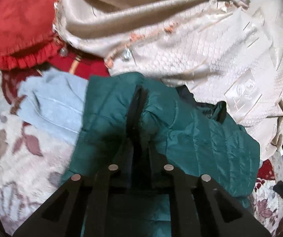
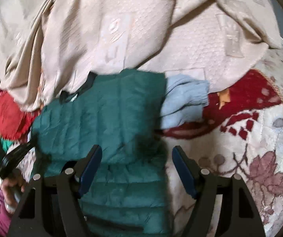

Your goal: Fold large clothes

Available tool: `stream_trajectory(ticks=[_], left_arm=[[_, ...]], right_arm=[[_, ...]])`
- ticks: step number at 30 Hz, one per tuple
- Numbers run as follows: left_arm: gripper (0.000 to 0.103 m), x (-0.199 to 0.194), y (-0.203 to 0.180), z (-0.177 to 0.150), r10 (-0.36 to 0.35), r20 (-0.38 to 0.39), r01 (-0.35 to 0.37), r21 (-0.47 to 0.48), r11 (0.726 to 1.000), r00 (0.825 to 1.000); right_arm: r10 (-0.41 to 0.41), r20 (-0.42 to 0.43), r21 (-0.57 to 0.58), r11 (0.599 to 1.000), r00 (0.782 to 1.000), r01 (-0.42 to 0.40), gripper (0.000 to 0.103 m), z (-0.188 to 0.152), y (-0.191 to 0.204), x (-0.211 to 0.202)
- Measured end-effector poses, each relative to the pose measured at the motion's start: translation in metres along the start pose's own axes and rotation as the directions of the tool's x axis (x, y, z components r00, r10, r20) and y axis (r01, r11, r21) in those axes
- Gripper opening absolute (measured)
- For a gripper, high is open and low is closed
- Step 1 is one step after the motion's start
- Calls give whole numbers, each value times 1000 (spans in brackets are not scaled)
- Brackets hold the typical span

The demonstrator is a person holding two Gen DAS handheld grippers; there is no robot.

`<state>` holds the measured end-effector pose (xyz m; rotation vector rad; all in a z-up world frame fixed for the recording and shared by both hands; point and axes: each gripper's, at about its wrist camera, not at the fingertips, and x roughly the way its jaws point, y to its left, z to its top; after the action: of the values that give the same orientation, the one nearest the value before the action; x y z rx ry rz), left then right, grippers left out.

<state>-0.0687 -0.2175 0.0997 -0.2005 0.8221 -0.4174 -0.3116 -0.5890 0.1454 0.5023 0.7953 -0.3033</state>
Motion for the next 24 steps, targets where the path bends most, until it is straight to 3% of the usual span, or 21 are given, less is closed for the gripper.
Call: stream_trajectory(ticks=[3,6,9,12,14,18,21,24], left_arm=[[0,11,9,-6,54,-51,-53,22,998,997],[0,14,13,-11,49,-80,-46,39,998,996],[16,1,16,-7,56,-50,-56,3,998,997],[32,-16,13,3,51,35,-51,0,999,998],[36,-17,6,8,31,70,-33,30,999,997],[36,13,-17,11,74,41,-78,128,989,996],[36,54,-32,6,155,-46,-143,202,969,987],[36,79,-37,0,170,-77,-148,234,961,982]], right_arm=[[28,7,-13,1000,1000,-28,77,9,9,16],[52,-12,-57,997,999,-52,77,15,33,43],[43,-16,-125,991,999,-44,77,22,65,65],[21,-3,-187,982,1000,-21,77,31,88,82],[-5,8,-210,978,1000,7,77,39,93,90],[-53,-2,-194,980,999,52,77,53,85,115],[-124,-4,-197,973,992,121,77,56,78,138],[-151,5,-215,965,989,148,78,58,73,155]])
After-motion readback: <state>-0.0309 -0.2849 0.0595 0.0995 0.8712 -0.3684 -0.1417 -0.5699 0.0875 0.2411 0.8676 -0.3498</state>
